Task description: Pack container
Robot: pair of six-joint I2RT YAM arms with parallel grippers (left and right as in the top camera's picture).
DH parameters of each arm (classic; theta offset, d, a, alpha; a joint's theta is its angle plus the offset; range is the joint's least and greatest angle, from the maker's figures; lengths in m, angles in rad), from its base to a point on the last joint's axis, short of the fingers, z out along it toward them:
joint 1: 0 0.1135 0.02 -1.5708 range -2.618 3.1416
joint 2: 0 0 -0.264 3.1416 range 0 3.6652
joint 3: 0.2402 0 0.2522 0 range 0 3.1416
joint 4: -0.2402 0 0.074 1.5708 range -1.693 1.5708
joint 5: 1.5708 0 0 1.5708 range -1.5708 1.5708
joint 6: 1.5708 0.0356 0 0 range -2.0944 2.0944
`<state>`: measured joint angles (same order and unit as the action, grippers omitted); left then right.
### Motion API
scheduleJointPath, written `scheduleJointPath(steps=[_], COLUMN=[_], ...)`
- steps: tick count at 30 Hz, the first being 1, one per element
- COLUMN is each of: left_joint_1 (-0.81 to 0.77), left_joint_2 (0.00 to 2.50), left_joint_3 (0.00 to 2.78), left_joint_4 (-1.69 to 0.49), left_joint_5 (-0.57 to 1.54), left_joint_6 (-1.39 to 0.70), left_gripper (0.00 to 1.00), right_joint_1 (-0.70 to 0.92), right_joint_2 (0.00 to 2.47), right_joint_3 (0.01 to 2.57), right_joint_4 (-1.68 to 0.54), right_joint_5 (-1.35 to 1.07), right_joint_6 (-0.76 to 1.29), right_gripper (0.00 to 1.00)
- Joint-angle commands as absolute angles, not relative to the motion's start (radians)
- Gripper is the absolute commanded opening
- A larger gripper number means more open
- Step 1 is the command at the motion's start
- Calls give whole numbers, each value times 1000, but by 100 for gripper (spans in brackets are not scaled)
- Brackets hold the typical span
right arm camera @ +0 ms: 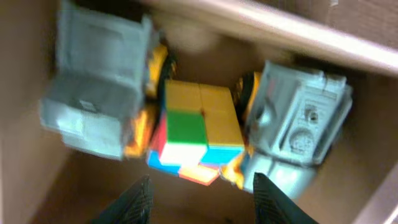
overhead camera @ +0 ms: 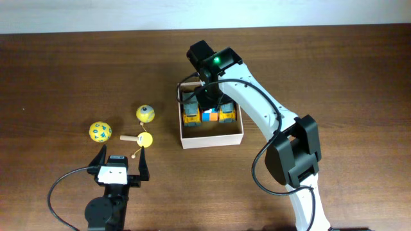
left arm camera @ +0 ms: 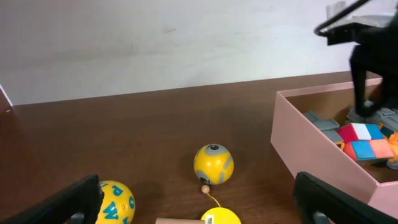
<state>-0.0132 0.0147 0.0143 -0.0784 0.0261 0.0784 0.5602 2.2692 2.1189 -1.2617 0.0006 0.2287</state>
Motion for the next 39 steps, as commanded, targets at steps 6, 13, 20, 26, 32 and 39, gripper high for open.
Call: scheduleJointPath(steps=[6,13,20,26,32,39], left_joint_1=[-17,-17,-17,-17,-17,-17], left_joint_2=[5,5,5,5,5,5], left_joint_3=[9,9,9,9,9,9], left_joint_4=[-80,-80,-80,-80,-80,-80], left_joint_5=[23,23,23,23,23,23], left_joint_6=[83,83,83,83,83,83], left_gripper=[99,99,99,99,99,99], right_joint_1=[569,568,568,569,569,569], right_joint_2=[2233,2229,2230,2234,2234,2254], right_joint_3=[2141,2162,2211,2210,2210,2209], right_joint_4=[-1174,-1241,-1329,-1328,-1325,-1326], right_joint_5=[-27,-87,-54,56,94,99], right_joint_6=[298,331,358,430,451,451], right_gripper=[47,46,47,28,9,4])
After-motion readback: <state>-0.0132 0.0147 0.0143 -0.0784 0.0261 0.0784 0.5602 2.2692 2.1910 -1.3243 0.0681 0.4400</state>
